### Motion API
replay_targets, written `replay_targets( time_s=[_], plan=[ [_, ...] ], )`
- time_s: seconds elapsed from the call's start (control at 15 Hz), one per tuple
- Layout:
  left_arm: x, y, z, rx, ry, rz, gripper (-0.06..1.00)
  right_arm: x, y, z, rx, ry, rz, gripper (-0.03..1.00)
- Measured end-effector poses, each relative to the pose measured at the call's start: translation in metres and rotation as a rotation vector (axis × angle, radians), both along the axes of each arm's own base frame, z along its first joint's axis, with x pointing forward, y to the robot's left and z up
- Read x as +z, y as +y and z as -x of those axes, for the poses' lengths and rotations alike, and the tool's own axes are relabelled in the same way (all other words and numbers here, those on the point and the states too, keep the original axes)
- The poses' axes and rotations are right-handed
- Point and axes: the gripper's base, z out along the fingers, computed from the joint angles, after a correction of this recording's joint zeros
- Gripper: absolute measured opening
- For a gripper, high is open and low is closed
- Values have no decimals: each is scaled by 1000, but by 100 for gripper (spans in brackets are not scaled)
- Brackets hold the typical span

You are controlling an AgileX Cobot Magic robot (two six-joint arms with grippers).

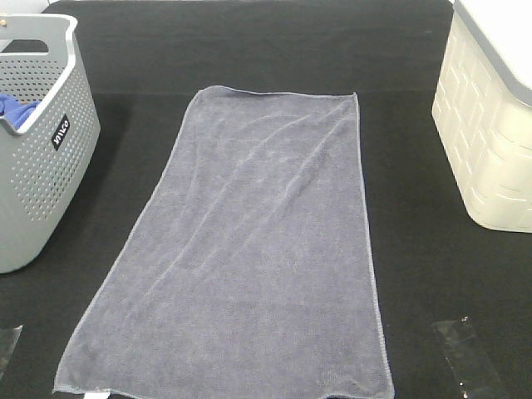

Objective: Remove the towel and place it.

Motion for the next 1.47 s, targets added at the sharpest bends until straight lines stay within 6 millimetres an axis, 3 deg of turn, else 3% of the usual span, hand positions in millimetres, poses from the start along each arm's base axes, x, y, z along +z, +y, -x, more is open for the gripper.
replay_targets(
  time_s=[0.33, 1.47],
  plan=[
    [-4, -9, 0, -125, -67, 19, 58, 0, -5, 23, 4, -215, -67, 81],
    [-3, -9, -1, -110, -76, 19, 58, -1, -5, 24, 6, -224, -73, 81]
  ],
)
